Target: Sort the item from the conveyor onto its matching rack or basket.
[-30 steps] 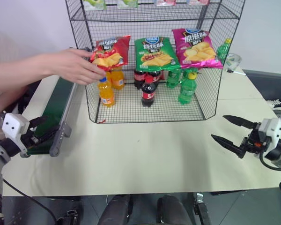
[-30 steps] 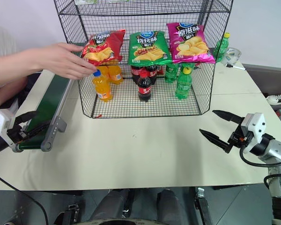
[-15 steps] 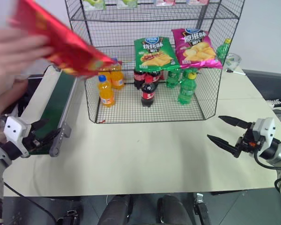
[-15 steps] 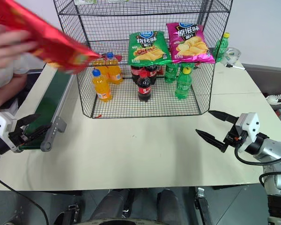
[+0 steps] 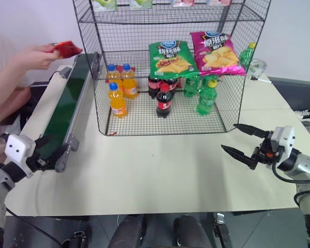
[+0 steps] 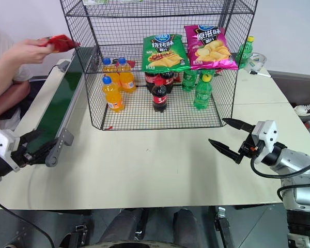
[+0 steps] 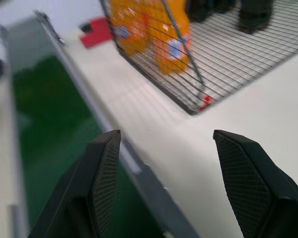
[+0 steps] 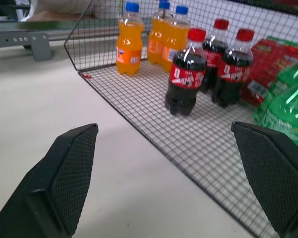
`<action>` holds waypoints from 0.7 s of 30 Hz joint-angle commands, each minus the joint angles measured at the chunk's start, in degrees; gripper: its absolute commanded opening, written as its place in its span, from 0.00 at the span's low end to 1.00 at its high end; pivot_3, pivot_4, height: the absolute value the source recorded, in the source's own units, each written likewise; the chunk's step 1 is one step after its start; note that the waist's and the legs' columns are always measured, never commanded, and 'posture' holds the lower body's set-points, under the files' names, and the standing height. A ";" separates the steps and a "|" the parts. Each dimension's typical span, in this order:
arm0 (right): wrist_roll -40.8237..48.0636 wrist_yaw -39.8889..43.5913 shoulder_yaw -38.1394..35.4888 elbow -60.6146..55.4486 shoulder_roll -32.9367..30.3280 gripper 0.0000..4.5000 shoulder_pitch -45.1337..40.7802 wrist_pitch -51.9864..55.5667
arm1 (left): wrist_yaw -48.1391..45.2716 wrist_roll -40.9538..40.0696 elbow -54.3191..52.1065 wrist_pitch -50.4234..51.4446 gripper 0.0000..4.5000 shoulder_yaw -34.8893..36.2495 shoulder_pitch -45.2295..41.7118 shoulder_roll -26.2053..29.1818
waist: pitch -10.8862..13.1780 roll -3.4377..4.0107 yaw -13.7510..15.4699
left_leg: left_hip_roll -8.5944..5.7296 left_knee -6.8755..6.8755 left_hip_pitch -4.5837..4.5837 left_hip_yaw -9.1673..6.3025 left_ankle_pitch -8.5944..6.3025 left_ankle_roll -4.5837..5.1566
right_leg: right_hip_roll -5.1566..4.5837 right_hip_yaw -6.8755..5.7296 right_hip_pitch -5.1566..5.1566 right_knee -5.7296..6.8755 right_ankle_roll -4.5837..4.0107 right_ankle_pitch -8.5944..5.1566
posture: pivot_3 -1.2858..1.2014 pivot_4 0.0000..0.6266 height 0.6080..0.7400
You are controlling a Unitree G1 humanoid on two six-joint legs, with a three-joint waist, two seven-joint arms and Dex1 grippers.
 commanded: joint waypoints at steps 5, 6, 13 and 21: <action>0.94 -1.48 1.95 -4.61 1.80 1.00 -1.06 1.43 | 4.98 4.89 0.85 -7.46 0.69 2.03 0.38 0.23 | 0.00 0.00 -0.19 | 0.00 -0.03 -0.01 0.01 0.00 0.00 | 0.00 0.01 0.01 -0.01 0.01 0.01 | 0.52 0.24 1.00; 1.17 -1.80 2.22 -5.19 2.09 1.00 -1.15 1.84 | 5.32 5.26 0.56 -8.09 0.69 2.02 0.90 0.02 | 0.00 0.00 -0.24 | 0.00 -0.03 0.00 0.01 0.00 0.00 | 0.00 0.01 0.01 0.00 0.01 0.01 | 0.52 0.24 1.00; 3.82 -2.73 5.95 -12.07 4.55 1.00 -0.66 6.88 | 16.76 17.13 3.34 -18.78 0.69 4.57 3.80 1.73 | 0.00 -0.01 -0.06 | 0.00 -0.10 0.00 0.00 0.00 0.00 | 0.00 0.02 -0.02 -0.01 0.01 0.01 | 0.52 0.24 1.00; 5.36 -4.40 9.86 -17.88 6.94 1.00 -1.16 11.33 | 25.97 27.92 3.66 -32.56 0.69 5.70 12.44 2.40 | 0.00 -0.01 -0.10 | -0.01 -0.18 0.00 0.07 -0.01 0.00 | -0.03 0.06 -0.09 -0.08 0.01 0.00 | 0.52 0.24 1.00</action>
